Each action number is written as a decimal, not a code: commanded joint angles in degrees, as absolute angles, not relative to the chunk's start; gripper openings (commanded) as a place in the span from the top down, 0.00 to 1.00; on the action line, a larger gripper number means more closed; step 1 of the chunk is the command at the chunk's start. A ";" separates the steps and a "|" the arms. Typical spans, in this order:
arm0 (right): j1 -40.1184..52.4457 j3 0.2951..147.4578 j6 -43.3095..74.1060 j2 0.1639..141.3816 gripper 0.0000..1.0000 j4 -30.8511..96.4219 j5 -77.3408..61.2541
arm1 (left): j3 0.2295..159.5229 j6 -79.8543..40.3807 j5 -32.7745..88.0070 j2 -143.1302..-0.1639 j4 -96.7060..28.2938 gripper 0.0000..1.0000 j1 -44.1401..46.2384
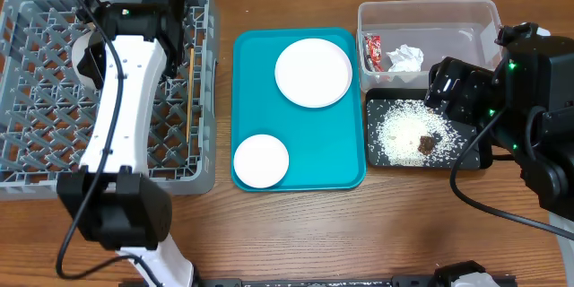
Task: Sort waste into correct bins and load items into the dishwasher
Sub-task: 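Place the pale green bowl upside down in the dish rack, then grasp the rim of the pink bowl with the left gripper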
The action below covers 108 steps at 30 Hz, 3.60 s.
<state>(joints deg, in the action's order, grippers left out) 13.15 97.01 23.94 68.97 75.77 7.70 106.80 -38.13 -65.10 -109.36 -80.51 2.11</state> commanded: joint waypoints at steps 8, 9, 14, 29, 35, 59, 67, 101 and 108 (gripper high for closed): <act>13.10 97.14 23.79 68.88 0.00 75.26 7.90 | 106.54 -30.96 -72.34 -120.92 -74.63 0.96 2.59; 13.10 97.14 23.81 68.88 0.00 75.16 7.90 | 106.54 -30.96 -72.66 -121.78 -74.46 0.96 2.79; 13.10 97.14 23.79 68.88 0.00 75.11 7.90 | 106.54 -30.85 -73.01 -125.45 -73.47 0.96 3.77; 13.10 97.14 23.79 68.86 0.00 74.48 7.90 | 106.54 -30.83 -72.55 -128.16 -73.58 0.96 9.10; 13.10 97.14 23.79 68.86 0.00 74.46 7.90 | 106.54 -30.83 -71.68 -128.16 -75.20 0.96 9.34; 13.10 97.14 23.79 68.86 0.00 74.48 7.88 | 111.44 -30.85 -58.46 -122.72 -80.88 0.53 17.61; 13.10 97.14 23.79 68.86 0.00 74.52 7.90 | 117.38 -30.44 -40.47 -110.87 -84.14 0.73 18.87; 13.10 97.14 24.01 68.86 0.00 74.70 7.46 | 63.29 -36.86 -7.29 -92.71 -59.94 0.56 22.31; 13.10 97.14 24.01 68.86 0.00 74.67 7.46 | 55.20 -35.77 -7.77 -94.43 -50.17 0.62 22.31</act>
